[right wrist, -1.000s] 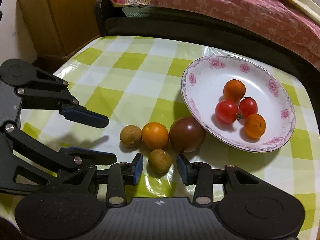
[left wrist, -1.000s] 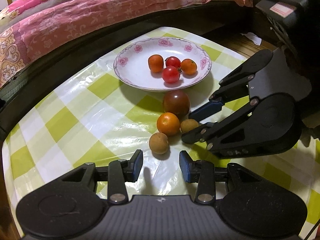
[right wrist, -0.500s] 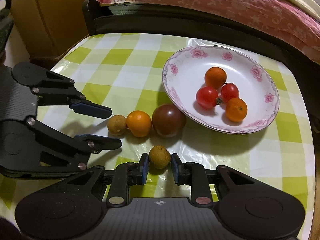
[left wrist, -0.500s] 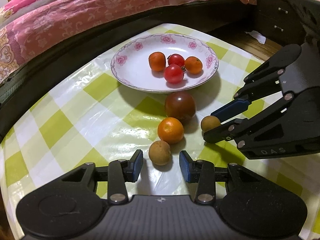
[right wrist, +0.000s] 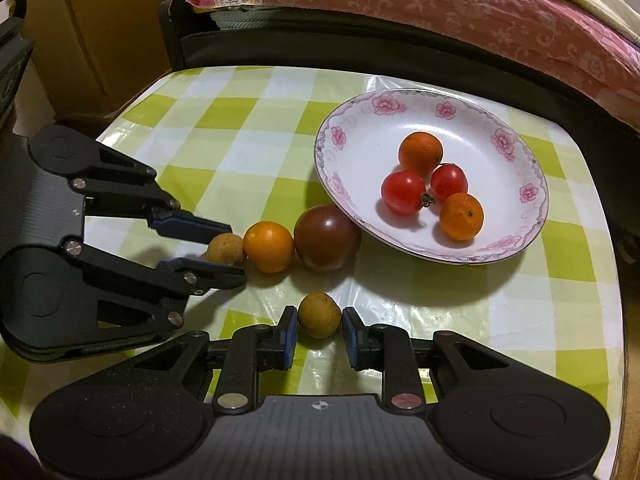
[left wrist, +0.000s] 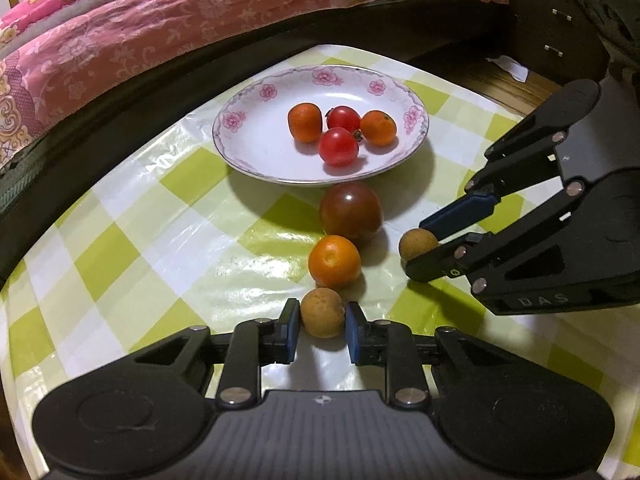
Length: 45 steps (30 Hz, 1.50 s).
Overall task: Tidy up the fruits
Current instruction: 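Grasp a small brown fruit with the left tool while the right tool grasps another, then lift the brown fruits in both tools toward the plate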
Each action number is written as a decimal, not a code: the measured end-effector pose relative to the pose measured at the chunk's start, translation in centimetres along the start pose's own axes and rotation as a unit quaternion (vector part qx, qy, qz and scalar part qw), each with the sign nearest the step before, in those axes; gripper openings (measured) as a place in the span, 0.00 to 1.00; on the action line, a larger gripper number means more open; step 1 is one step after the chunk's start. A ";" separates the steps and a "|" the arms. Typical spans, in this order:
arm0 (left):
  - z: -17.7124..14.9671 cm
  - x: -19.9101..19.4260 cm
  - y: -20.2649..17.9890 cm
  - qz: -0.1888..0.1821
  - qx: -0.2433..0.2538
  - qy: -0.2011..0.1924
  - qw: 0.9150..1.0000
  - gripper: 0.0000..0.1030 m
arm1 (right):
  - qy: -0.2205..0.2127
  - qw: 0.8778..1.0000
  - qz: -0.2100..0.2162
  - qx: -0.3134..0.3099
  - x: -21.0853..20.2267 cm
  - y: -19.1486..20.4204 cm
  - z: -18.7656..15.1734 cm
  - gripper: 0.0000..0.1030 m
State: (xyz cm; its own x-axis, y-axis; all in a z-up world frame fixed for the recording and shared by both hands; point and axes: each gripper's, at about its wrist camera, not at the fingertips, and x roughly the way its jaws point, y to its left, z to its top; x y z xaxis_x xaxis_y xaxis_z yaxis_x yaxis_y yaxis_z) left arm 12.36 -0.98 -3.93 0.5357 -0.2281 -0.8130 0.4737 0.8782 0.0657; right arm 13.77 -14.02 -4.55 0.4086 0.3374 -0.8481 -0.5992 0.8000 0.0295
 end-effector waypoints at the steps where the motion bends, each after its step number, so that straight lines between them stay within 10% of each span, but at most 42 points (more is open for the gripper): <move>1: -0.1 -0.1 -0.1 0.000 0.002 0.001 1.000 0.31 | 0.000 1.000 -0.001 -0.003 0.0 0.1 0.0 0.20; 45: -0.2 -0.8 -0.9 0.008 0.019 0.014 1.000 0.32 | -0.004 1.000 -0.026 -0.015 0.4 0.4 0.0 0.19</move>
State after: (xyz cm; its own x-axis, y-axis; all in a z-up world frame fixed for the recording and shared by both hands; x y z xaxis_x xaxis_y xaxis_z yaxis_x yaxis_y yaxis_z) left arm 11.41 -1.49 -3.45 0.5235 -0.2017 -0.8278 0.4915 0.8651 0.1000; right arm 13.71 -13.60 -4.86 0.4461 0.2998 -0.8433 -0.5974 0.8013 -0.0311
